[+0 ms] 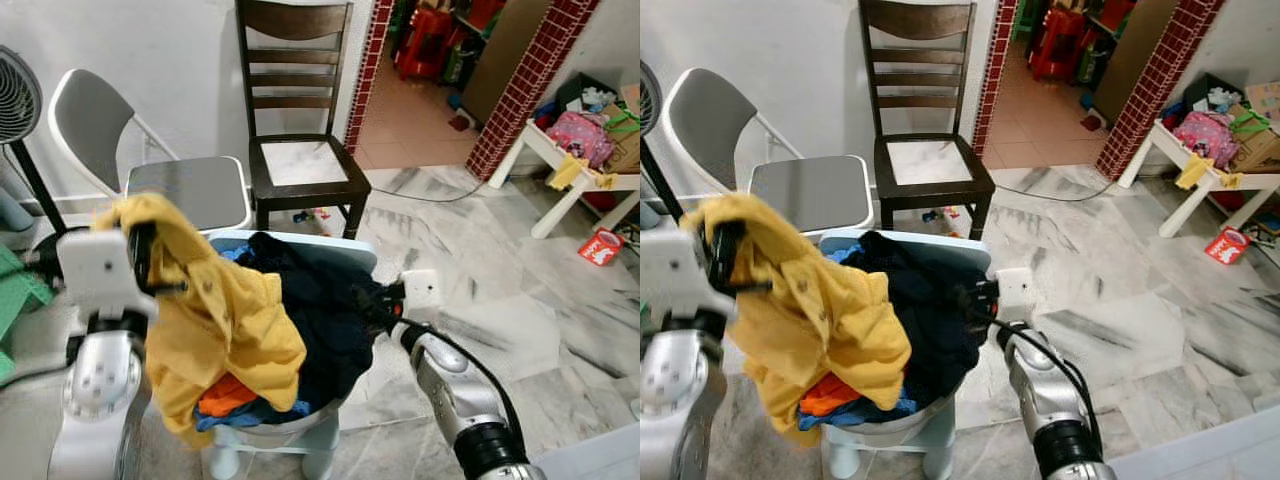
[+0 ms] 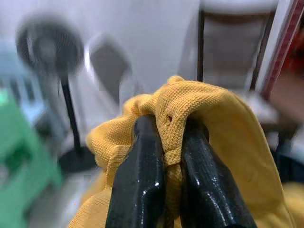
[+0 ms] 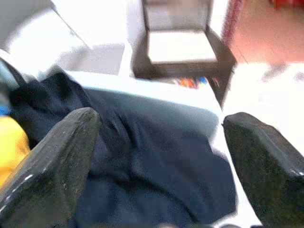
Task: Hang hanger
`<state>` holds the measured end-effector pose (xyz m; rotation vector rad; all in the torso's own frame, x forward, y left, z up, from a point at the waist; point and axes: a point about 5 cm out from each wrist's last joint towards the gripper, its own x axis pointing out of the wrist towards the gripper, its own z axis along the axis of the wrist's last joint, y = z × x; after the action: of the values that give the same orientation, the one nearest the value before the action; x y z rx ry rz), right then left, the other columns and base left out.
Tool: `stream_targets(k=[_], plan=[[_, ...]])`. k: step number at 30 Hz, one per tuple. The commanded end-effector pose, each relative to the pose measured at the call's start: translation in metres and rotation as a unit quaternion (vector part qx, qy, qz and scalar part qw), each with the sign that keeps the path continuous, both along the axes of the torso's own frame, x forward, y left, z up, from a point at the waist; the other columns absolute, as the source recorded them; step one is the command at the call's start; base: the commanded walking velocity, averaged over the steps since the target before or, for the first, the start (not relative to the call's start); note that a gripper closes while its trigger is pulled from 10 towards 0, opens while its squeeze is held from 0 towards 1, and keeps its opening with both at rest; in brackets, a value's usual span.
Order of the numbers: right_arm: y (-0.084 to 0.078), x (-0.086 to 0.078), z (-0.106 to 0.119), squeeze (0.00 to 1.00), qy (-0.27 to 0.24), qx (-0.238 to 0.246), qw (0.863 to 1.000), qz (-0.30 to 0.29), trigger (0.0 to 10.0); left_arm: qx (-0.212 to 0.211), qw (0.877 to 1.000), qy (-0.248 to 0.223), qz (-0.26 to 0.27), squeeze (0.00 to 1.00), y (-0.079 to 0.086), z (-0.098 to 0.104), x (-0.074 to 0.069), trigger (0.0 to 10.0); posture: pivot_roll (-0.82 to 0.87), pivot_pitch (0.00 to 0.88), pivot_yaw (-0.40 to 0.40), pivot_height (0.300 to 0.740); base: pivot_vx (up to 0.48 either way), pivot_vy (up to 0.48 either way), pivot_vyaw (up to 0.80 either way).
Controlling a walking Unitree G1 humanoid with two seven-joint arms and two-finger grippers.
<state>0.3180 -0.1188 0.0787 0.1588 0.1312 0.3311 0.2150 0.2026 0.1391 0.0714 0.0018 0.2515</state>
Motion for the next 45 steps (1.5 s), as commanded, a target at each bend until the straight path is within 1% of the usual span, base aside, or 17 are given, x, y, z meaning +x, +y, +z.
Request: stream_targets(k=[1,3,6,7,10,13,14,15,16,19,24,26,28,31,33,39,45], plan=[[-0.007,-0.003,0.006,0.0,-0.02,0.006,1.0,-0.001,10.0,-0.011,1.0,0.018,-0.008,0.0,-0.005,-0.009,-0.005,0.0,0.15,0.0,-0.085,0.74,0.0,0.0,0.0],[-0.009,-0.007,0.007,0.0,-0.024,0.0,1.0,0.002,10.0,-0.013,0.999,0.041,-0.011,0.0,-0.007,-0.021,-0.013,0.0,0.14,0.0,-0.083,0.74,0.0,0.0,0.0],[-0.011,-0.011,0.006,0.0,-0.03,-0.01,1.0,0.001,10.0,-0.015,0.998,0.058,-0.013,0.0,-0.008,-0.03,-0.018,0.0,0.13,0.0,-0.079,0.74,0.0,0.0,0.0],[-0.014,-0.013,0.006,0.0,-0.024,0.003,1.0,-0.005,10.0,-0.02,0.998,0.064,-0.015,0.0,-0.009,-0.033,-0.02,0.0,0.13,0.0,-0.075,0.74,0.0,0.0,0.0],[-0.018,-0.014,0.008,0.0,-0.028,0.005,1.0,-0.013,10.0,-0.027,0.997,0.064,-0.017,0.0,-0.01,-0.033,-0.019,0.0,0.13,0.0,-0.068,0.74,0.0,0.0,0.0],[-0.023,-0.016,0.01,0.0,-0.035,0.007,0.999,-0.025,10.0,-0.048,0.996,0.073,-0.033,0.0,-0.015,-0.038,-0.013,0.0,0.12,0.0,-0.06,0.74,0.0,0.0,0.0],[-0.024,-0.016,0.011,0.0,-0.036,0.008,0.999,-0.029,10.0,-0.051,0.995,0.077,-0.039,0.0,-0.017,-0.039,-0.012,3.9,0.11,0.0,-0.056,0.74,0.0,0.0,0.0],[-0.026,-0.016,0.011,0.0,-0.037,0.007,0.999,-0.033,10.0,-0.054,0.994,0.08,-0.052,0.0,-0.02,-0.04,-0.011,10.0,0.11,0.0,-0.054,0.74,0.0,0.0,0.0],[-0.026,-0.016,0.012,0.0,-0.037,0.006,0.999,-0.038,10.0,-0.056,0.993,0.084,-0.065,0.0,-0.022,-0.042,-0.009,10.0,0.11,0.0,-0.049,0.74,0.0,0.0,0.0],[-0.034,-0.018,0.014,0.0,-0.034,0.009,0.998,-0.056,10.0,-0.062,0.995,0.051,-0.055,0.0,-0.02,-0.037,-0.008,10.0,0.09,0.0,-0.043,0.74,0.0,0.0,0.0],[-0.037,-0.022,0.011,0.0,-0.029,0.003,0.998,-0.063,10.0,-0.053,0.994,0.072,-0.057,0.0,-0.021,-0.041,-0.003,10.0,0.08,0.0,-0.037,0.74,0.0,0.0,-0.57],[-0.036,-0.022,0.011,0.0,-0.028,0.002,0.998,-0.063,10.0,-0.047,0.994,0.072,-0.06,0.0,-0.021,-0.041,-0.001,10.0,0.08,0.0,-0.036,0.74,0.0,0.0,-0.8],[-0.035,-0.02,0.012,0.0,-0.029,0.001,0.998,-0.064,10.0,-0.012,0.996,0.07,-0.06,0.0,-0.022,-0.04,0.004,10.0,0.08,0.0,-0.035,0.74,0.0,0.0,-0.8],[-0.034,-0.019,0.013,0.0,-0.029,0.002,0.997,-0.065,10.0,0.002,0.995,0.075,-0.07,0.0,-0.026,-0.04,0.008,10.0,0.08,0.0,-0.036,0.74,0.0,0.0,-0.75],[-0.033,-0.018,0.014,0.0,-0.031,0.003,0.997,-0.065,10.0,0.03,0.995,0.068,-0.069,0.0,-0.029,-0.037,0.012,10.0,0.08,0.0,-0.035,0.74,0.0,0.0,0.0],[-0.032,-0.016,0.014,0.0,-0.03,0.0,0.997,-0.064,10.0,0.05,0.994,0.061,-0.075,0.0,-0.035,-0.033,0.018,10.0,0.08,0.0,-0.04,0.74,0.0,0.0,0.0],[-0.032,-0.015,0.014,0.0,-0.031,-0.003,0.997,-0.064,10.0,0.053,0.994,0.061,-0.072,0.0,-0.035,-0.031,0.022,10.0,0.08,0.0,-0.043,0.74,0.0,0.0,0.0]])
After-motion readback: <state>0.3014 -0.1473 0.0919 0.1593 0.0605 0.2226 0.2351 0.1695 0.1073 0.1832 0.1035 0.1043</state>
